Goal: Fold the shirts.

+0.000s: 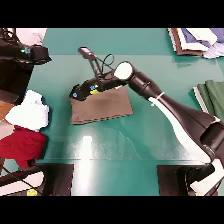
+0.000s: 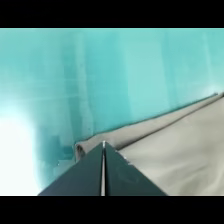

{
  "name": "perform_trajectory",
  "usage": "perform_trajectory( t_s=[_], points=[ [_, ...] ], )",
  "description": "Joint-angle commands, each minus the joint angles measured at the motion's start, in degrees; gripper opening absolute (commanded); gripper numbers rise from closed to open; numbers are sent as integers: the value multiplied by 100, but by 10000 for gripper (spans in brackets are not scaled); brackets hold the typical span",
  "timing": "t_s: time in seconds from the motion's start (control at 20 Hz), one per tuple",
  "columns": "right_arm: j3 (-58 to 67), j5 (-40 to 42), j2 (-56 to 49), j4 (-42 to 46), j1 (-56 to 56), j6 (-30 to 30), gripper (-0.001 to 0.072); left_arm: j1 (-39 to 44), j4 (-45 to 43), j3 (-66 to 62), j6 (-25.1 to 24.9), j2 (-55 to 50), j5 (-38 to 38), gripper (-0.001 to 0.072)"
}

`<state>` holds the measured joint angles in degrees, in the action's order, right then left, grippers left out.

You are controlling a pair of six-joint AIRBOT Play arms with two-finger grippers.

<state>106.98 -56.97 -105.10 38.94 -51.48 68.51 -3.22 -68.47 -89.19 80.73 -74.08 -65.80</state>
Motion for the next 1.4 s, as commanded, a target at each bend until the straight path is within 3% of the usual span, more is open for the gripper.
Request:
perform_trajectory(
  t_s=[0.0, 0.25, 0.45, 0.5, 0.55, 0.6, 0.8, 1.1, 1.15, 1.3, 1.35],
  points=[
    [468, -1292, -153, 800, 286, 114, 445, -98, -15, -2, -129, 42, -254, 30],
    [-1032, -2173, 560, 1169, 1703, 260, 446, -92, -13, -2, -195, 39, -455, 31],
    [-2553, -1849, 1005, 1156, 2863, 262, 451, -92, -11, 9, -321, 39, -531, 31],
    [-2747, -1790, 1005, 1075, 3099, 260, 476, -92, -13, 11, -321, 39, -529, 31],
    [-2944, -1707, 966, 813, 3294, 256, 645, -92, -4, 22, -319, 39, -514, 31],
    [-3064, -1648, 874, 555, 3440, 254, 716, -92, -4, 22, -321, 35, -503, 30],
    [-2889, -1676, 164, 225, 3501, 251, 691, -92, 52, 39, -321, 17, -361, 30],
    [-1891, -1718, -772, -542, 2745, 238, 691, -92, 52, 44, -323, 15, -363, 30],
    [-1762, -1788, -892, -654, 2590, 238, 674, -92, 52, 44, -321, 15, -365, 31],
    [-1585, -1836, -1078, -1005, 2227, 232, 405, -92, 103, 44, -321, 15, -369, 31],
    [-1591, -1775, -1075, -1099, 2162, 162, 268, -92, 153, 44, -321, 15, -372, 31]
  ],
)
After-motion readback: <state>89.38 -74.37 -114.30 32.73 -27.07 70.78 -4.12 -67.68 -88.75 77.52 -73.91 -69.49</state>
